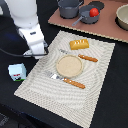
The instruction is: Interact with the objects in diverse but meaningful ways.
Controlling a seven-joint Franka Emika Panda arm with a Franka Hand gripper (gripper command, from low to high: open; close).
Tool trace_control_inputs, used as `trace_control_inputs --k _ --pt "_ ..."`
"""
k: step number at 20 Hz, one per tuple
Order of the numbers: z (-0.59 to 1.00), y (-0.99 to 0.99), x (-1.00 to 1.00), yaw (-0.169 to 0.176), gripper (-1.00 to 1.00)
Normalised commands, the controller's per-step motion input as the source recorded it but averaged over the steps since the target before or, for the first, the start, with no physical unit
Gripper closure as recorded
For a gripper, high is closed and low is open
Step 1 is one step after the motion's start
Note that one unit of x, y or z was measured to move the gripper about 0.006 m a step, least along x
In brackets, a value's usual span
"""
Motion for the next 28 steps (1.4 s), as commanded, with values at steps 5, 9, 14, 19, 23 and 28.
trace_control_inputs --k 5,9,14,19,23,28 --pt "0.76 0.17 0.54 -0.003 1.0" --pt "0.74 0.25 0.83 -0.031 1.0" --pt "0.64 0.18 0.89 -0.048 1.0" --pt "0.62 0.0 0.91 -0.09 1.0" --pt "0.5 -0.27 0.92 -0.084 1.0" --pt "0.41 -0.52 0.89 -0.062 1.0"
